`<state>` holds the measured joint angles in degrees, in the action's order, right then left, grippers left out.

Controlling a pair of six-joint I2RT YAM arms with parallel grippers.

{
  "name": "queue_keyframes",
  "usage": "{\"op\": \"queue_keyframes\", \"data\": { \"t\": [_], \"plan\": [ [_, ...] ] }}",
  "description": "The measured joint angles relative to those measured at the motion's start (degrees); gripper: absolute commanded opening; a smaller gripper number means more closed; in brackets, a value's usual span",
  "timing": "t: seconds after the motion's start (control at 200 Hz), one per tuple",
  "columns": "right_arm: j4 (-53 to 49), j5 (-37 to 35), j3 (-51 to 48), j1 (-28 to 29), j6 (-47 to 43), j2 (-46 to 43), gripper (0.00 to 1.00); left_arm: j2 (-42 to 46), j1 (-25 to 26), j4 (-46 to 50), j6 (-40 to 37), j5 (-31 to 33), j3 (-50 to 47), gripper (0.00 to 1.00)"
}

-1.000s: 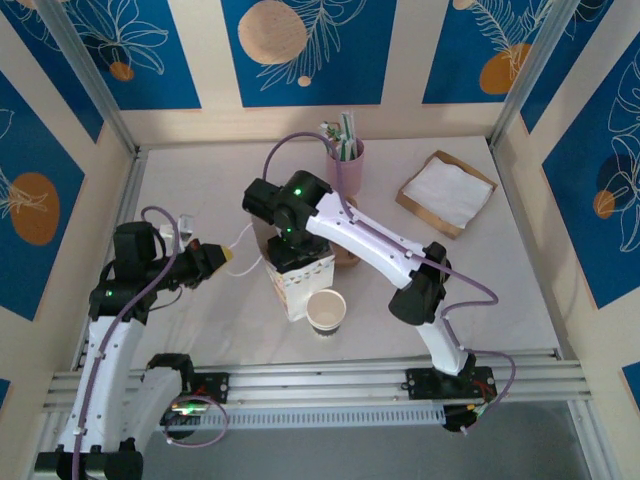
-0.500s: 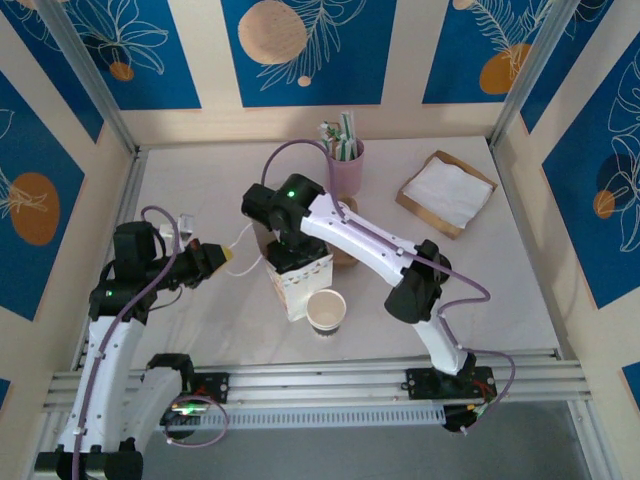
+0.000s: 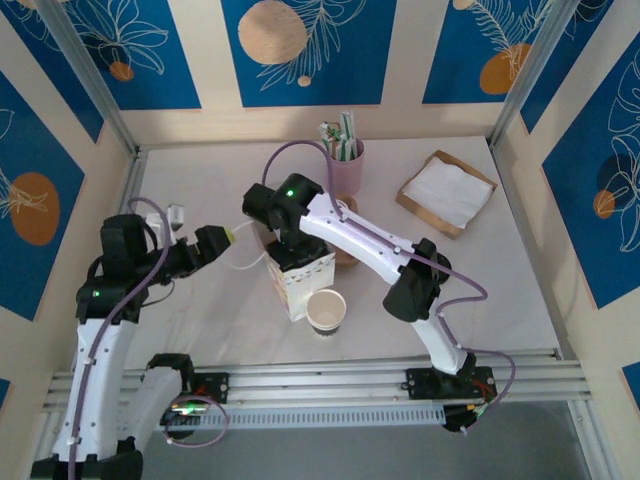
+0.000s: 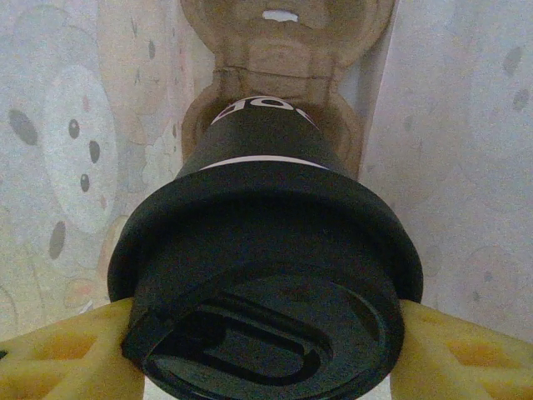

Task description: Pack the takeout coffee

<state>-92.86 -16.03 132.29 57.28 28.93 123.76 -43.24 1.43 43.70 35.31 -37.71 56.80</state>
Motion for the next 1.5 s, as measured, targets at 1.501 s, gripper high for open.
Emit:
{"op": "queue_keyframes", "data": {
  "t": [1.501],
  "plan": [
    [0.0,-0.1,0.0,-1.1,-0.6,0.3,0.6,1.2,0.0,3.0,-4.0,8.2,3.6,1.0]
  ]
}}
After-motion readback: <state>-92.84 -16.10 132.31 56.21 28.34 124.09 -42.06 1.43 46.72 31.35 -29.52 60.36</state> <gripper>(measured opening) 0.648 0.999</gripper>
